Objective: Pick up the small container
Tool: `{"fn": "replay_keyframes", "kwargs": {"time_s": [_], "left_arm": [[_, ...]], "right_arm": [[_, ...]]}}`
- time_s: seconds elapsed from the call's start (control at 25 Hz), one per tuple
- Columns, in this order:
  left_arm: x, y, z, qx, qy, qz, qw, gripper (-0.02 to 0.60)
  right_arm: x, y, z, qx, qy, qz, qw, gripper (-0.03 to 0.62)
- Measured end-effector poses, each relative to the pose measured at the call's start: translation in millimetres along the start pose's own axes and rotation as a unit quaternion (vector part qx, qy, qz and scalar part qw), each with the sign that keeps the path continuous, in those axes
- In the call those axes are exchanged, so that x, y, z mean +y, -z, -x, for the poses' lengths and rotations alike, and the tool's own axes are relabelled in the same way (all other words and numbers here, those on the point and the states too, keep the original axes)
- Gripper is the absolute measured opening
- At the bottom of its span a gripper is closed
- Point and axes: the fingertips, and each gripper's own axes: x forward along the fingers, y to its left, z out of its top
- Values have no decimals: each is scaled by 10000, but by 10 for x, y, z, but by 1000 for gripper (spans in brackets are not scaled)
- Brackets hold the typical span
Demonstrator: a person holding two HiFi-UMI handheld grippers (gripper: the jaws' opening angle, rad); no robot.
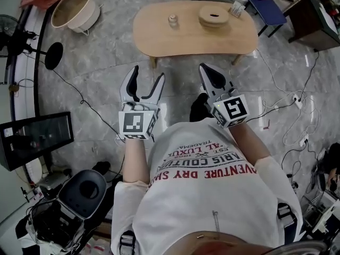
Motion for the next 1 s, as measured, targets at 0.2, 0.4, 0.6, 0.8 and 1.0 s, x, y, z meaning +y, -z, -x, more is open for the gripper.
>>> {"fn": "replay_keyframes", "kwargs": {"time_s": [0.2, 0.4, 0.6, 0.8, 1.0], "left_arm": [[137, -26, -833, 170, -506, 146, 9985, 327], [132, 127, -1708, 545, -729, 276, 9955, 327], [248, 360, -2341, 831, -894, 391, 9917, 328], [488, 592, -2797, 809, -1295, 434, 9873, 337], [691, 1119, -3218, 1243, -1003, 442, 9862, 337]], "right_arm": [[-837, -65, -517, 148, -389, -59, 9991, -4], [-1675, -41, -971, 355, -666, -171, 9970, -5], [-2222, 85, -1435, 561, -871, -137, 9945, -5], [-2545, 405, -1815, 838, -951, 88, 9919, -5], [-2720, 888, -2219, 1250, -927, 61, 9878, -4]]}}
